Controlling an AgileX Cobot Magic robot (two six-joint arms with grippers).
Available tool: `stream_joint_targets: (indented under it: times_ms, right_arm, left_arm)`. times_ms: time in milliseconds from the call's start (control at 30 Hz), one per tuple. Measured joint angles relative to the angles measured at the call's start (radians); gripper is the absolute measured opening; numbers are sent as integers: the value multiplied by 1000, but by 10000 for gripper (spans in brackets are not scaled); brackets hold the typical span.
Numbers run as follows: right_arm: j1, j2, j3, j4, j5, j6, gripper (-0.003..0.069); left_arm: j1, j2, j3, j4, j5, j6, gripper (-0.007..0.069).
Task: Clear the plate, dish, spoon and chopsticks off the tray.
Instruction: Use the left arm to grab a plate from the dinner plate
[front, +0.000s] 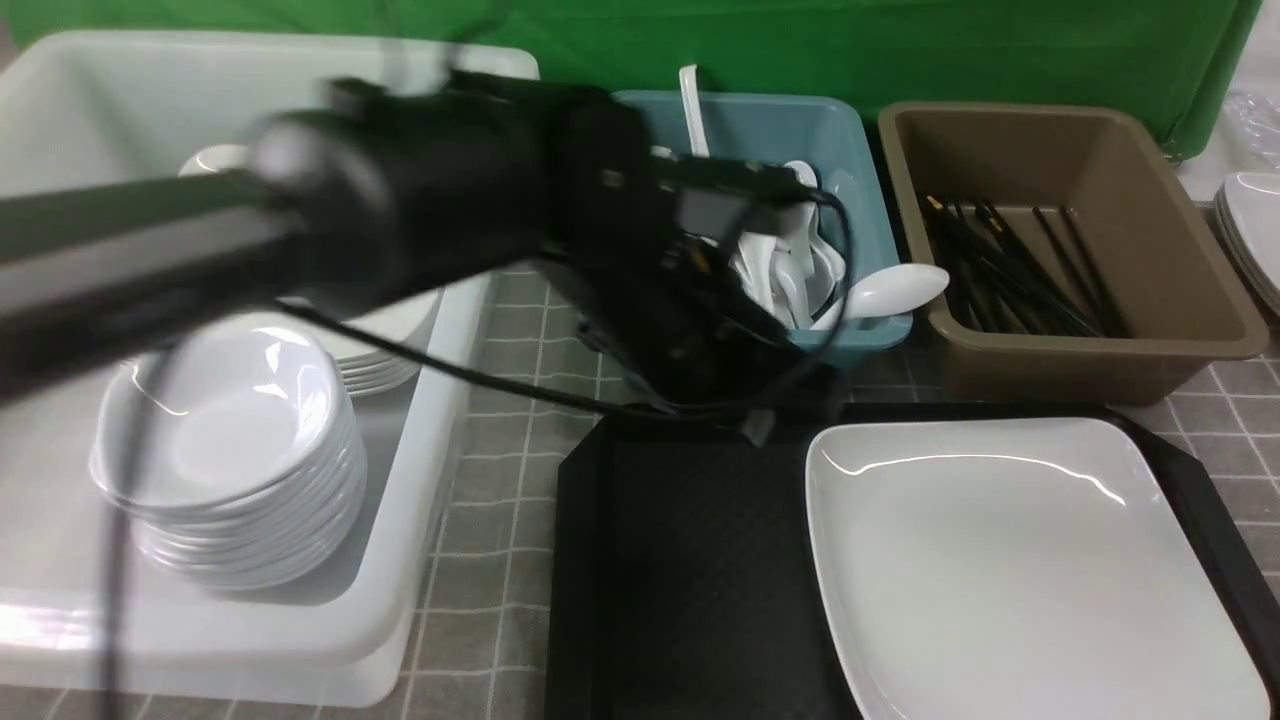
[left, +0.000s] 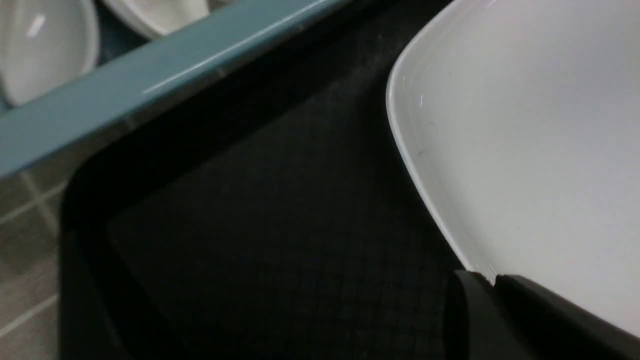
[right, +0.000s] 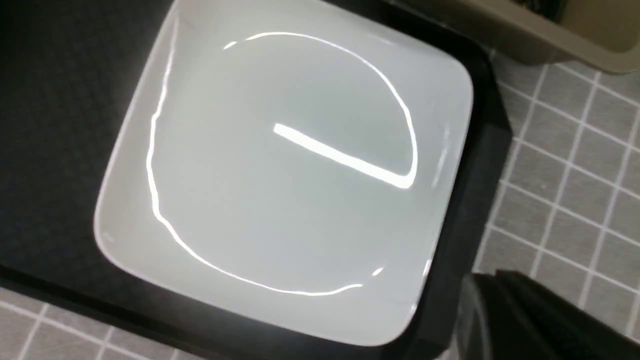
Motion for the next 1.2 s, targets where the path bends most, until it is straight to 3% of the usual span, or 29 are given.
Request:
stream_joint_targets:
  times_ms: [300,500,733,867,933,1200]
  right_arm:
    - [-1,-35,54,64,-17,-11,42]
    - [-1,-35,54,93,-23,-28,42]
    - [-1,-35,54,133,-50,-60,42]
    - [-1,-35,54,150,-62,-66,42]
    - [-1,-35,54,153,-66,-75,42]
    - [-1,-35,54,156,-67,-77,42]
  left_arm:
    - [-17,308,-300,13,53,-14,395]
    - [-17,387,-330,11,30,-14,464]
    - [-17,409,-340,-83,-39,12,444]
    - [-17,416,-341,-115,-46,26,329]
    - [-11,418,-341,-134,-39,17,190]
    - [-8,368,-341,-129,42,13,164]
